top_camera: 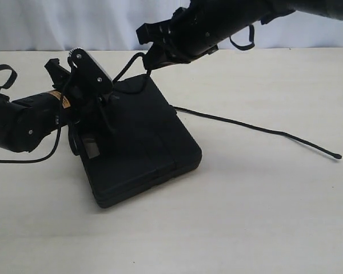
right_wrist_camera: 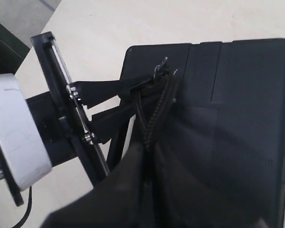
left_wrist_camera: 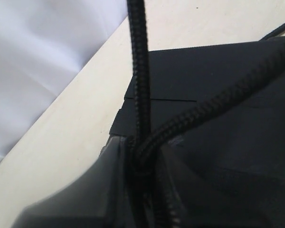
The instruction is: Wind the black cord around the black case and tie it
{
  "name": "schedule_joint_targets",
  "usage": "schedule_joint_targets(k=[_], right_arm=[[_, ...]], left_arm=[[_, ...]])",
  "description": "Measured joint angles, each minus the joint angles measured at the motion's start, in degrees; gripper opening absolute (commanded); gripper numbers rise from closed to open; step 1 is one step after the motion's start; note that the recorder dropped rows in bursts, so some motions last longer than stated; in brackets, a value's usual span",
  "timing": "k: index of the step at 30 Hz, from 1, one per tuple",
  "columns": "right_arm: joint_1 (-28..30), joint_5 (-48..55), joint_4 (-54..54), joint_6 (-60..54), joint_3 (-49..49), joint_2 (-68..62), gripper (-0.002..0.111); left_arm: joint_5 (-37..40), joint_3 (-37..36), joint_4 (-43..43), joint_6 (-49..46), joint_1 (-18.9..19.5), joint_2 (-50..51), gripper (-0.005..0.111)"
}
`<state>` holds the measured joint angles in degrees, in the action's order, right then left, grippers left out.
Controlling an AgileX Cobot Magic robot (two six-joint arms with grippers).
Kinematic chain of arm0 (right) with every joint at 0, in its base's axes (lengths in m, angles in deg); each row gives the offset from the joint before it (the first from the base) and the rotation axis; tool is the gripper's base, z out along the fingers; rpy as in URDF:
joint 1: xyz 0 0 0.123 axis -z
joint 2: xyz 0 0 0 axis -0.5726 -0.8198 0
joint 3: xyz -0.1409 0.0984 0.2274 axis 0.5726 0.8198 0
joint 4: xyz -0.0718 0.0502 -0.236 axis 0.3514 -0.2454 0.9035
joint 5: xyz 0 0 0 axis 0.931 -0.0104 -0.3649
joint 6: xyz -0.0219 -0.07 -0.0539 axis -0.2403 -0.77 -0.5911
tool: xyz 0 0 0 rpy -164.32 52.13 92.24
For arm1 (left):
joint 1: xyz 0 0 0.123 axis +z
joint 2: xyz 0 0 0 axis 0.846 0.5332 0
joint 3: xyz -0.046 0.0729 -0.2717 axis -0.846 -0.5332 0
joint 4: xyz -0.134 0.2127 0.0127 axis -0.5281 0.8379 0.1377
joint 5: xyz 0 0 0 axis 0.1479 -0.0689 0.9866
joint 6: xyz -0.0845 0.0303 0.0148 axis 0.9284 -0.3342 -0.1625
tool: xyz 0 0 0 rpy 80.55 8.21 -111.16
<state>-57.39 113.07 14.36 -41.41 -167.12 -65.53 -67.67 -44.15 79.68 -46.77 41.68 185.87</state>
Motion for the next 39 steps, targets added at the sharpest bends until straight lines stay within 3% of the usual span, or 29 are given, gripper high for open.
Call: schedule_joint_targets(k=[11,19,25,30,34,39], right_arm=[[-1.2,-1.5,-3.5,-3.3,0.2,-3.7,0.006],[-1.5,-1.5,1.2,0.5,0.2,-3.1,0.041],[-0.8,-1.2,7.9,3.3,0.2,2.1,0.047],[2.6,1.4,18.7,6.9,0.1,7.2,0.046],[6.4,7.2,35.1,9.8,0.1,8.5,0.046],[11.1,15.0,53.4,9.8,2.6,3.7,0.046]], left_arm=[[0.0,0.0,1.1,0.0,0.0,0.0,0.0],[0.1,0.0,1.5,0.0,0.0,0.0,0.0],[0.1,0.0,1.5,0.0,0.0,0.0,0.0],[0.1,0.0,1.5,0.0,0.0,0.0,0.0],[0.5,0.0,2.2,0.0,0.0,0.0,0.0],[3.0,0.0,10.9,0.1,0.0,0.0,0.0]])
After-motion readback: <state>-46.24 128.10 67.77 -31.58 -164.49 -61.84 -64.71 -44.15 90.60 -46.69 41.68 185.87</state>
